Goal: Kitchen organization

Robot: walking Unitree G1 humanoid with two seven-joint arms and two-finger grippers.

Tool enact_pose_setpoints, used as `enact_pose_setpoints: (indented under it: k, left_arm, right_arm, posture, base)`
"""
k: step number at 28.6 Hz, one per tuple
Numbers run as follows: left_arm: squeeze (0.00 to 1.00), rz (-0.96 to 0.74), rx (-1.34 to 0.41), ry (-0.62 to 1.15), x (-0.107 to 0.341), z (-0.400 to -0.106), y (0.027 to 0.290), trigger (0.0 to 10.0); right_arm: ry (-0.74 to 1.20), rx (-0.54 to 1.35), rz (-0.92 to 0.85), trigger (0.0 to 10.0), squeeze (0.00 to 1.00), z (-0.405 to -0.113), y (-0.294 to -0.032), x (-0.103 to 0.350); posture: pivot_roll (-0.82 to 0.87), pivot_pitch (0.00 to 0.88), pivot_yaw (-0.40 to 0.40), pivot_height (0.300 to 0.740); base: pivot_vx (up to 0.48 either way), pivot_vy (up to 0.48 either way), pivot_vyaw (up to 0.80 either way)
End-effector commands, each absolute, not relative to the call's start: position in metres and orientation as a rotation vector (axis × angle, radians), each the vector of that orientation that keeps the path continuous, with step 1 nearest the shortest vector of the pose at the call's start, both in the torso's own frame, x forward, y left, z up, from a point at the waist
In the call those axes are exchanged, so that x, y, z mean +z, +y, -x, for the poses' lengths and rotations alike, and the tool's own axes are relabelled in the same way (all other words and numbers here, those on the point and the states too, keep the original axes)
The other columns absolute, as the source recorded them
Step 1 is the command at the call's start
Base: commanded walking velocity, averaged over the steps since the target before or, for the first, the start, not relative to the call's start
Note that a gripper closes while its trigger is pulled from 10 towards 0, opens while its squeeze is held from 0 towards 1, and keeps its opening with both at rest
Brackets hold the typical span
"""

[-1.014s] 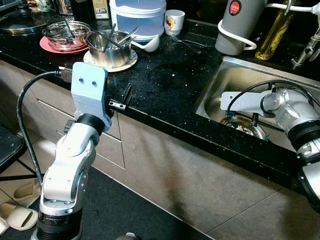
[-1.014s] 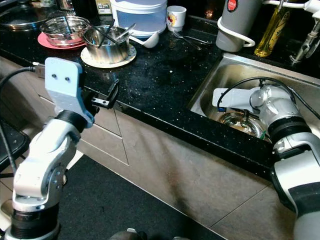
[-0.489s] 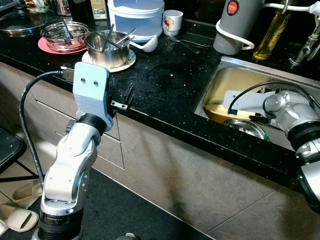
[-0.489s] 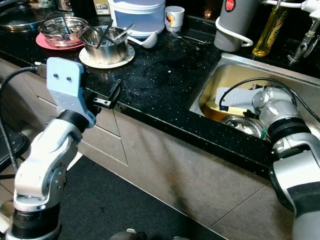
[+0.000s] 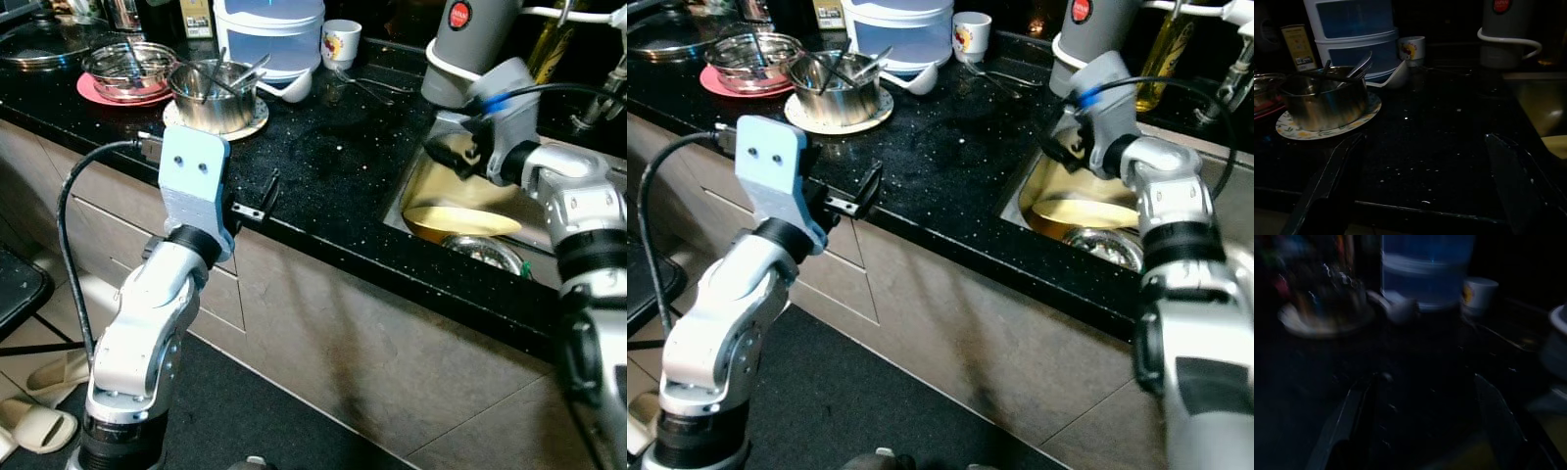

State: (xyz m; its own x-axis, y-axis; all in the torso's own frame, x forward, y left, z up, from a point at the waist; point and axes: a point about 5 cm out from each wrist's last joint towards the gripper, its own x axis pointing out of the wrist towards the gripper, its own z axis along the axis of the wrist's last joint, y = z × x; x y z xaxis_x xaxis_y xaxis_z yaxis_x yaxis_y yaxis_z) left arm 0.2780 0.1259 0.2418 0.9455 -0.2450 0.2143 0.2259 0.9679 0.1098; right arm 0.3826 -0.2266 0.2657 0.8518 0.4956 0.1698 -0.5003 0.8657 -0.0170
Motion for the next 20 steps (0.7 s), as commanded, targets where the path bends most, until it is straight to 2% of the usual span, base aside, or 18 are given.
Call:
enact_pose_setpoints:
  k: [1,4,5,9,14,17,20]
  left_arm:
    - [0.00,-0.110,-0.230,-0.213,0.237,-0.279,0.128,10.0]
    - [0.00,-0.132,-0.211,-0.206,0.231,-0.279,0.131,10.0]
    - [0.00,-0.149,-0.198,-0.199,0.226,-0.279,0.132,10.0]
    - [0.00,-0.156,-0.182,-0.187,0.218,-0.278,0.132,10.0]
    - [0.00,-0.182,-0.179,-0.143,0.196,-0.271,0.129,10.0]
    - [0.00,-0.275,-0.229,-0.115,0.180,-0.263,0.123,10.0]
    - [0.00,-0.336,-0.257,-0.100,0.165,-0.253,0.118,10.0]
  right_arm:
    - [-0.234,0.529,-0.197,10.0,0.00,-0.377,-0.224,0.262]
    - [-0.346,0.575,-0.453,10.0,0.00,-0.368,-0.209,0.257]
    - [-0.384,0.604,-0.593,10.0,0.00,-0.363,-0.201,0.250]
    - [-0.397,0.643,-0.683,10.0,0.00,-0.355,-0.188,0.238]
    - [-0.404,0.811,-0.842,10.0,0.00,-0.330,-0.158,0.220]
    - [-0.361,0.875,-0.857,10.0,0.00,-0.318,-0.149,0.209]
    - [-0.300,0.850,-0.824,10.0,0.00,-0.311,-0.147,0.192]
  posture:
    - [0.02,0.062,-0.032,0.740]
    - [0.02,0.060,-0.028,0.740]
    - [0.02,0.057,-0.026,0.740]
    - [0.03,0.056,-0.022,0.740]
    - [0.03,0.052,-0.016,0.740]
    - [0.03,0.049,-0.016,0.740]
    - [0.03,0.049,-0.019,0.740]
  base:
    - [0.000,0.000,0.00]
    - [0.000,0.000,0.00]
    - [0.000,0.000,0.00]
    - [0.000,0.000,0.00]
    - [0.000,0.000,0.00]
    - [0.000,0.000,0.00]
    - [0.000,0.000,0.00]
